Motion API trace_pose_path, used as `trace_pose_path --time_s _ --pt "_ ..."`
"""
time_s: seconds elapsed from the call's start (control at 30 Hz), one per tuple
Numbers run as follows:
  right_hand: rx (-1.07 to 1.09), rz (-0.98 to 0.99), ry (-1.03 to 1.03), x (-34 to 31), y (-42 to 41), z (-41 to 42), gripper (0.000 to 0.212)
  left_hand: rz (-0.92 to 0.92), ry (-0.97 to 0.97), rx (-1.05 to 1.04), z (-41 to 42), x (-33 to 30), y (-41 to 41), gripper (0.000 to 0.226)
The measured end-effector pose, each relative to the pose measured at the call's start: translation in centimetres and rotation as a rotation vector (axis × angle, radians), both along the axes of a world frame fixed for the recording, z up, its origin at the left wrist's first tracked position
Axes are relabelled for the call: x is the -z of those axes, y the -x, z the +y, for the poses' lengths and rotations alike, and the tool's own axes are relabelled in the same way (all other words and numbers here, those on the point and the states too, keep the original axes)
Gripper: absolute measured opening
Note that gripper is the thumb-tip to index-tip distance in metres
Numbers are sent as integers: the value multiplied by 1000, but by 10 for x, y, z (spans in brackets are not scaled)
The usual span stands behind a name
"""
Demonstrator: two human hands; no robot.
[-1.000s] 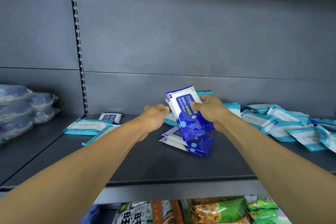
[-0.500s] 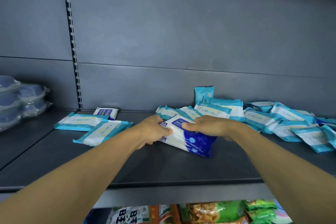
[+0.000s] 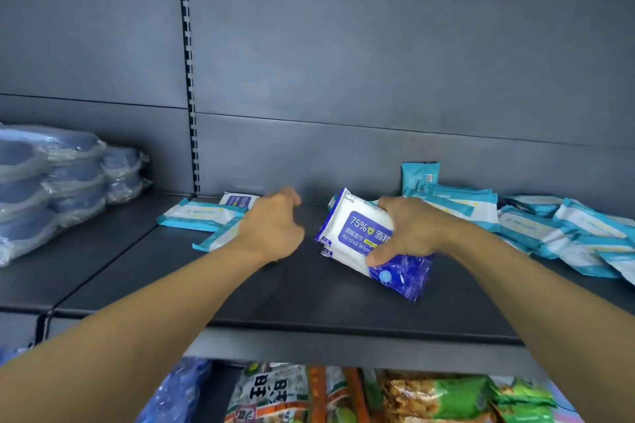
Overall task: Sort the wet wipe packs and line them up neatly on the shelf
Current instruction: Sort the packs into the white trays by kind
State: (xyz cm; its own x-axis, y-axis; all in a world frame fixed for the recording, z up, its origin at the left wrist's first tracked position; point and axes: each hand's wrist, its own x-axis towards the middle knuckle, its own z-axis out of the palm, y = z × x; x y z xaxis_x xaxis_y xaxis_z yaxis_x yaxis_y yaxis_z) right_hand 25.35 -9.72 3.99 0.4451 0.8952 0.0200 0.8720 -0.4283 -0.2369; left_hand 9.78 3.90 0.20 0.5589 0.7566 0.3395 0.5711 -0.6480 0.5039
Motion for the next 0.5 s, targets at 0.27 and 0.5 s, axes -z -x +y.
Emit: trace_pose_path --time_s 0.27,0.5 --pt "2 -318 25 11 13 12 65 379 170 -331 43 3 44 61" --pt "24 -304 34 10 13 14 66 249 300 -232 32 -5 32 59"
